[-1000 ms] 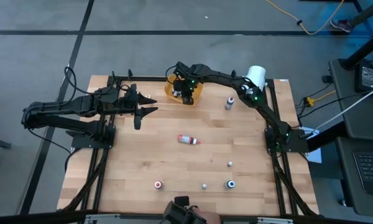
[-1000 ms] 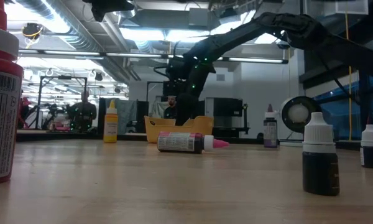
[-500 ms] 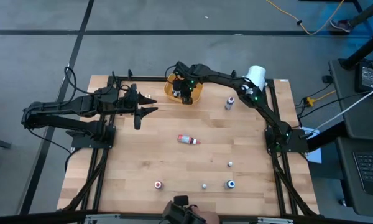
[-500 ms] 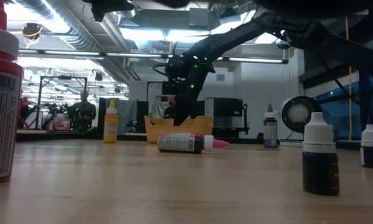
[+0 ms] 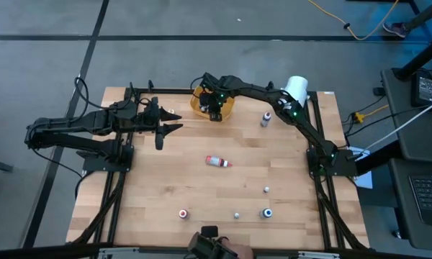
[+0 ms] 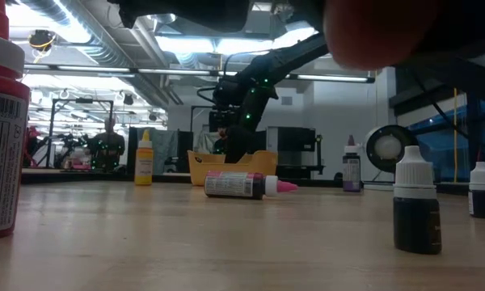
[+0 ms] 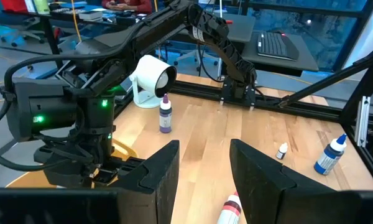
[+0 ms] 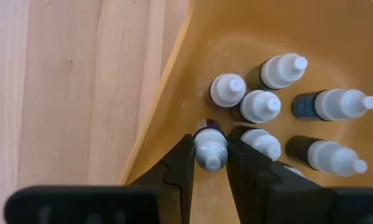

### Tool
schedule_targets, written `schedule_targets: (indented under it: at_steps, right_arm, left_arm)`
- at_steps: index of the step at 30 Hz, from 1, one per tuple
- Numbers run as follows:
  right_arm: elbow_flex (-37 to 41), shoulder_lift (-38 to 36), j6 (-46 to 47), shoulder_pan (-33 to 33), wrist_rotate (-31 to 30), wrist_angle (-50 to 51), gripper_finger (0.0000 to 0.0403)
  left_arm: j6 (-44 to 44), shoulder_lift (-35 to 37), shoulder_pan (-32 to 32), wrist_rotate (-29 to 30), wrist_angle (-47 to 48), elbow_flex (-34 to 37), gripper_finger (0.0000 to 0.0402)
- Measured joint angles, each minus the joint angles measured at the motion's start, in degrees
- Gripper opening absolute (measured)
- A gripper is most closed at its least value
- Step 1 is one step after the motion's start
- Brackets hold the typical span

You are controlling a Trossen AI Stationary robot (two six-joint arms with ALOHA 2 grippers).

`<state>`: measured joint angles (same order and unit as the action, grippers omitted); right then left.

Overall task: Pick & Place food coloring
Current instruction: Put the small violet food coloring bottle into the bin, then put the top small black food coloring bottle into the bin

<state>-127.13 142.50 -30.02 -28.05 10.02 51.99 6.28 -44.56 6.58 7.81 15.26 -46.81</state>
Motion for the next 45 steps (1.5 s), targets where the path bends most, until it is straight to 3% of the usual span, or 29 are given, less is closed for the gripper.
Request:
schedule_targets:
  at_steps: [19,29,37,45]
  right_arm:
    - [-0.2,0.0,0.0,0.2,0.0,0.3,0.0126]
    - [-8.0,-0.3,1.6,0.3,0.1,12.4,0.0127]
    - [-6.9,-4.9,7.2,-0.6,0.7,20.3,0.0123]
    - [-6.8,-9.8,7.3,-0.5,5.2,29.7,0.0101]
  left_arm:
    - [0.0,0.0,0.0,0.0,0.0,0.0,0.0139]
    - [0.0,0.0,0.0,0.0,0.0,0.0,0.0139]
    - [0.0,0.0,0.0,0.0,0.0,0.0,0.0139]
    - [0.0,0.0,0.0,0.0,0.0,0.0,0.0139]
